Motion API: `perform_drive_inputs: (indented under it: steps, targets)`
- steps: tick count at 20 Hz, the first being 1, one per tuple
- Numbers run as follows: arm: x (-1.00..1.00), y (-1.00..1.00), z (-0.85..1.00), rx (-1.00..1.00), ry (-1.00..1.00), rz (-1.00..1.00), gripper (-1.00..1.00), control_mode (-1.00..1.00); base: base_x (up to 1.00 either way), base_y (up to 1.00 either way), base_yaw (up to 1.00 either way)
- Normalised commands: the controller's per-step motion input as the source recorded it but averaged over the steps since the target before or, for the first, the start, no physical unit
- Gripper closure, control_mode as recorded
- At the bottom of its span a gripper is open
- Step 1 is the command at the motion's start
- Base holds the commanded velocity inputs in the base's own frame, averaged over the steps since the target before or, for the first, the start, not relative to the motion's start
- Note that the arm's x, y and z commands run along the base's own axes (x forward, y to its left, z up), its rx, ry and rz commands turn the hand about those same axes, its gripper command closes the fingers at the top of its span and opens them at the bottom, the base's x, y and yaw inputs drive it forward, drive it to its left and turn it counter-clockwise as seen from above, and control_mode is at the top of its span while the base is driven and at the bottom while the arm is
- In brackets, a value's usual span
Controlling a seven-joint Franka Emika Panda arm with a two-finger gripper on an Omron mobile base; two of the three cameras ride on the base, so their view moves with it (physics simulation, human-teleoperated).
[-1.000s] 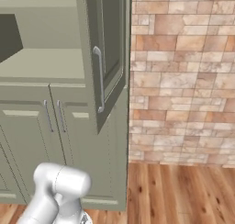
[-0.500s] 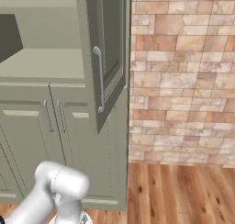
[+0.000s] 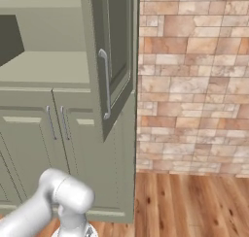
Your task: Close all open cabinet doors.
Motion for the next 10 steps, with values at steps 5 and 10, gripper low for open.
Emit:
perform_drive_inputs:
  steps: [5,10]
  targets:
    - [0.99,0.29,-0.02,-0.01,0.01,-0.08,-1.00,-1.00,0.00,0.00,0.00]
    - [0.86,0.82,-0.21,-0.09,0.00,-0.05,-1.00,-1.00,0.00,0.00,0.00]
